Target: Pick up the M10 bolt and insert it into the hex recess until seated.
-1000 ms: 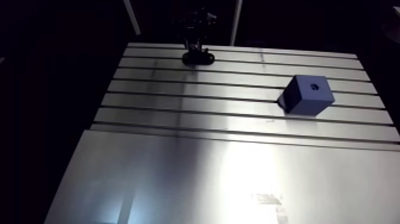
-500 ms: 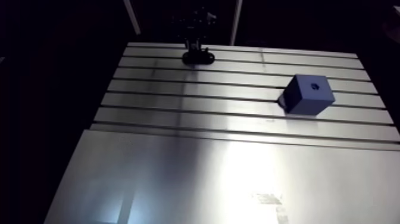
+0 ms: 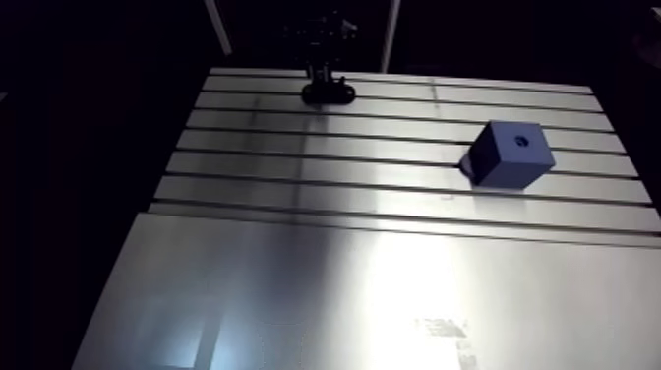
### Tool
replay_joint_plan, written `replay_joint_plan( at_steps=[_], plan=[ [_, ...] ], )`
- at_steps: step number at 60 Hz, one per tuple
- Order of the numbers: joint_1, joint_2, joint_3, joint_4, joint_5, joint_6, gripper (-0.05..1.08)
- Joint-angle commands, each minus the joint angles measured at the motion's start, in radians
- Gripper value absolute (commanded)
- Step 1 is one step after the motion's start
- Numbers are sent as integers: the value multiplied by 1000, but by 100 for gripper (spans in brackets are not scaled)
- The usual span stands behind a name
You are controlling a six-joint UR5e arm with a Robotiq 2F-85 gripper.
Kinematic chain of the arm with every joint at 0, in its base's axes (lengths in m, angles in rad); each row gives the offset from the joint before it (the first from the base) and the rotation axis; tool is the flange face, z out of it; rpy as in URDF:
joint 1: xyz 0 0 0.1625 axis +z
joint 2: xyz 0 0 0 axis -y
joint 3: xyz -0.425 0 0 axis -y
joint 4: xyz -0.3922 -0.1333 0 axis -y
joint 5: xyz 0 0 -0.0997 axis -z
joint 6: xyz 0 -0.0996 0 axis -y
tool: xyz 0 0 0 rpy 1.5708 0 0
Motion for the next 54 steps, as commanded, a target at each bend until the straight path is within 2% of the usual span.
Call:
replay_joint_plan(
  at_steps=[1, 14, 40, 49, 54],
  plan=[
    [1, 0, -1, 0, 1, 0, 69],
    [1, -1, -4, 0, 1, 0, 74],
    [0, -22, -26, 6, 7, -5, 77],
    [-6, -51, -45, 22, 6, -6, 78],
    [-16, -79, -62, 66, 7, -17, 79]
  ],
)
